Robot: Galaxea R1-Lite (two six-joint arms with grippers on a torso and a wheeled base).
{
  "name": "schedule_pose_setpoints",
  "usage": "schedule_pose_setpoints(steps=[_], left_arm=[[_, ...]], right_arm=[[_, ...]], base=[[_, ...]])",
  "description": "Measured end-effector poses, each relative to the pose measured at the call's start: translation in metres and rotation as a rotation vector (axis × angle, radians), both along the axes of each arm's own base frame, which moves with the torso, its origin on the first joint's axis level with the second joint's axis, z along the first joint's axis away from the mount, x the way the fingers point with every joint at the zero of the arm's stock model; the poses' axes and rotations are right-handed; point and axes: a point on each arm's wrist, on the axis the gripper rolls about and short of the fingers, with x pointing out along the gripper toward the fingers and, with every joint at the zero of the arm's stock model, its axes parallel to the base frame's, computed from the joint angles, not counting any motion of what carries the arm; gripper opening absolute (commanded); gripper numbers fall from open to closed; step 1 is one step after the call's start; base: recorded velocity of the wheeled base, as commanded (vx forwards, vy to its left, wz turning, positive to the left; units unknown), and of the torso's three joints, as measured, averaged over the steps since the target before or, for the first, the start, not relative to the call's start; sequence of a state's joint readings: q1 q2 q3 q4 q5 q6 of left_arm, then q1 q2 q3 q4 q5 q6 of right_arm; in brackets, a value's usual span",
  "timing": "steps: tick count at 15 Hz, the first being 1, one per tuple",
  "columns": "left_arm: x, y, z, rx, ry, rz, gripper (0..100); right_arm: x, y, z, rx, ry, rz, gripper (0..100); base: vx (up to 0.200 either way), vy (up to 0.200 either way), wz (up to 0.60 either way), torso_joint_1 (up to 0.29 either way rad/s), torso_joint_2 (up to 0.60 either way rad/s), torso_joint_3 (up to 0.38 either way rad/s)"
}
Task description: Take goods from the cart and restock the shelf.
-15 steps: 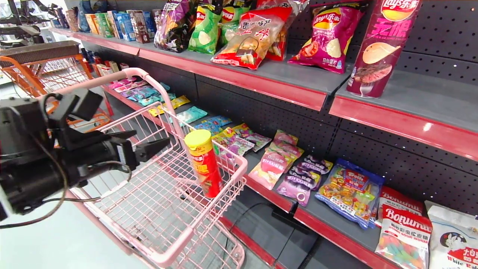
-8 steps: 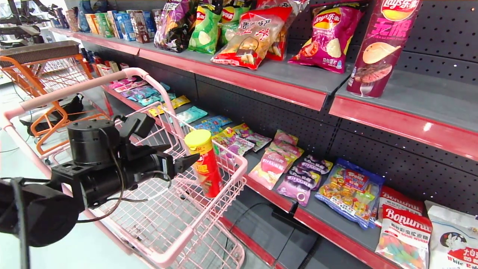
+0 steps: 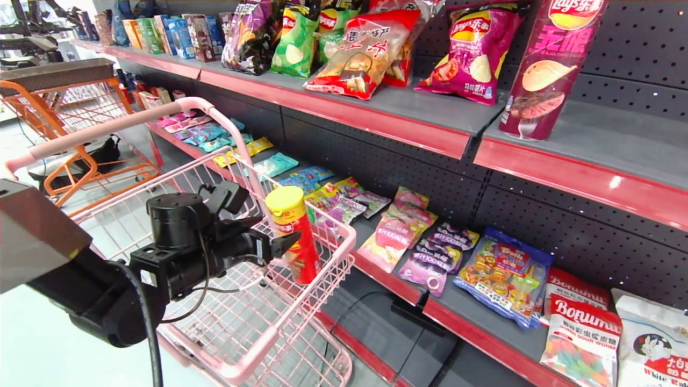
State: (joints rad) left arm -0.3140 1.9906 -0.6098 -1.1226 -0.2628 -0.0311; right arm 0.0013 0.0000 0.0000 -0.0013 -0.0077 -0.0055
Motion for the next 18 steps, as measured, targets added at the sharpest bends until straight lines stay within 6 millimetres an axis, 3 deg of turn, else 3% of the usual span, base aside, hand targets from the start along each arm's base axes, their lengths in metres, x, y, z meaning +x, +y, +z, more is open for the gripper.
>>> schedule_pose_setpoints(steps=[12, 18], left_arm=[[0.038, -0.016, -0.017, 0.031, -0.104, -0.071, 100], [0.039, -0.013, -0.028, 0.035, -0.107, -0.055, 100]], right_arm=[[0.0, 0.0, 0.0, 0.0, 0.0, 0.0, 100], [0.0, 0.0, 0.0, 0.0, 0.0, 0.0, 100]], base=[[0.0, 0.0, 0.0, 0.0, 0.0, 0.0], [0.0, 0.0, 0.0, 0.0, 0.0, 0.0]])
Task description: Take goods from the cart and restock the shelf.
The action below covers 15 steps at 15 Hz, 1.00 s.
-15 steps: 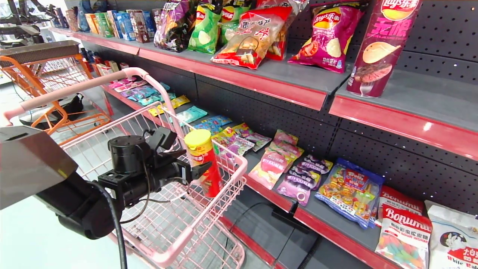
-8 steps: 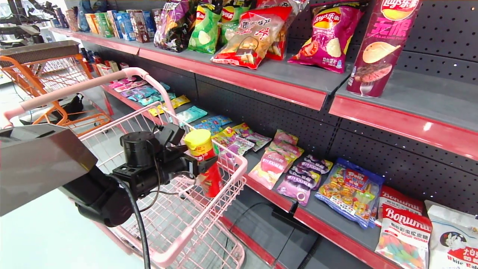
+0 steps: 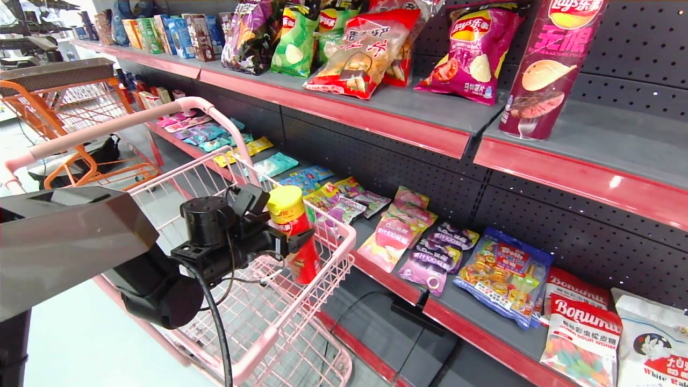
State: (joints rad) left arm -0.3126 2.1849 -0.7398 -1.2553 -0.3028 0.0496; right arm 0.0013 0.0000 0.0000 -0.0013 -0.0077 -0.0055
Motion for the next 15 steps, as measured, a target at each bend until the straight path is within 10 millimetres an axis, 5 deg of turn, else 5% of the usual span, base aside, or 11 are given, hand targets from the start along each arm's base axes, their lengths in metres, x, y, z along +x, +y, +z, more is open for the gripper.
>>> schedule_pose_setpoints(steps=[6, 15], left_arm=[[-0.013, 0.01, 0.011, -0.009, -0.019, 0.015, 100], [-0.008, -0.002, -0.004, 0.004, -0.009, 0.014, 100]], right_arm=[[0.0, 0.0, 0.0, 0.0, 0.0, -0.001, 100], [0.0, 0.0, 0.0, 0.0, 0.0, -0.001, 100]], base=[[0.0, 0.0, 0.0, 0.0, 0.0, 0.0], [0.0, 0.0, 0.0, 0.0, 0.0, 0.0]])
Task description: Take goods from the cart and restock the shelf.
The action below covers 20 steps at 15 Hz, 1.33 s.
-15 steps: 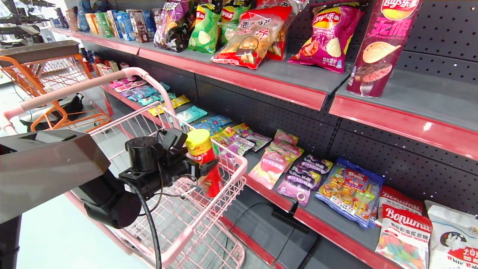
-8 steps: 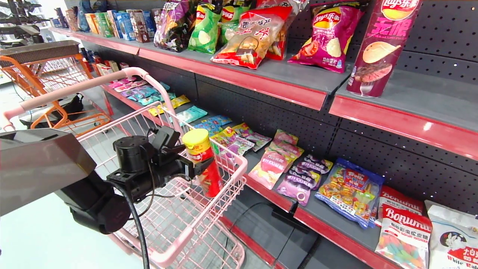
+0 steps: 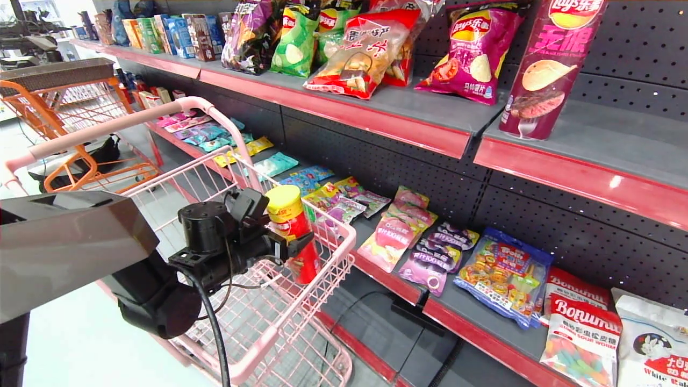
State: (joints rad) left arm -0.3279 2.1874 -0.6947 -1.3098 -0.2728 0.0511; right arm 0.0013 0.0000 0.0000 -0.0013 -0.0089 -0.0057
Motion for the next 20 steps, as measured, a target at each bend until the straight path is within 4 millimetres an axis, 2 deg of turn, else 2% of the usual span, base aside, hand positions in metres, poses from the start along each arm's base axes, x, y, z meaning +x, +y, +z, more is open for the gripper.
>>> schedule_pose_setpoints(steps=[11, 16, 17, 20], left_arm=[[0.008, -0.004, -0.008, 0.005, -0.005, 0.024, 100], [0.007, -0.013, -0.013, 0.009, 0.007, 0.005, 100], [0.007, -0.013, -0.014, 0.01, 0.01, 0.006, 0], [0.01, -0.015, -0.015, 0.008, 0.005, 0.009, 0]], right_arm=[[0.0, 0.0, 0.0, 0.0, 0.0, 0.001, 100], [0.0, 0.0, 0.0, 0.0, 0.0, 0.003, 100], [0.0, 0.0, 0.0, 0.0, 0.0, 0.003, 100], [0.0, 0.0, 0.0, 0.0, 0.0, 0.003, 100]], base=[[0.0, 0.0, 0.0, 0.0, 0.0, 0.0], [0.0, 0.0, 0.0, 0.0, 0.0, 0.0], [0.0, 0.0, 0.0, 0.0, 0.0, 0.0], [0.0, 0.0, 0.0, 0.0, 0.0, 0.0]])
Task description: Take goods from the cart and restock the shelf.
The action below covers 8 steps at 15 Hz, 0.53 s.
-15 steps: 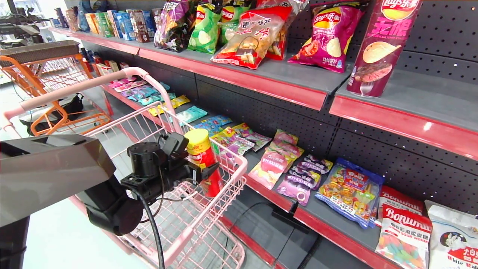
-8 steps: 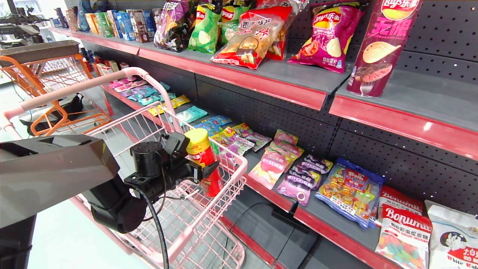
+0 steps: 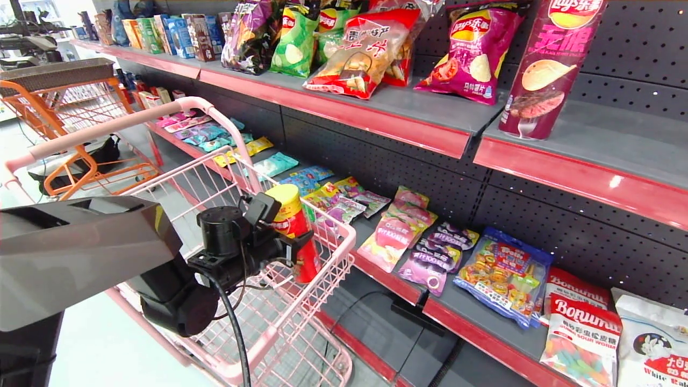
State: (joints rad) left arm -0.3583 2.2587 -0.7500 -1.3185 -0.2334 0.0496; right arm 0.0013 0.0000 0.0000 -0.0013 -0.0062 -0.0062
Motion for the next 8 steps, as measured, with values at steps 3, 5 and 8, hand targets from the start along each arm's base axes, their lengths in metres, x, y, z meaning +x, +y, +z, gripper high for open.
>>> schedule_pose_setpoints(steps=[3, 5, 8], left_arm=[[0.0, -0.001, 0.0, 0.0, -0.004, 0.002, 0], [0.0, -0.001, 0.0, 0.002, -0.006, 0.013, 0], [-0.001, 0.001, 0.01, 0.004, -0.019, 0.057, 0]], right_arm=[[0.0, 0.0, 0.0, 0.0, 0.0, 0.0, 100], [0.0, 0.0, 0.0, 0.0, 0.0, -0.001, 100], [0.0, 0.0, 0.0, -0.001, 0.0, 0.0, 100]], base=[[0.0, 0.0, 0.0, 0.0, 0.0, 0.0], [0.0, 0.0, 0.0, 0.0, 0.0, 0.0], [0.0, 0.0, 0.0, 0.0, 0.0, 0.0]])
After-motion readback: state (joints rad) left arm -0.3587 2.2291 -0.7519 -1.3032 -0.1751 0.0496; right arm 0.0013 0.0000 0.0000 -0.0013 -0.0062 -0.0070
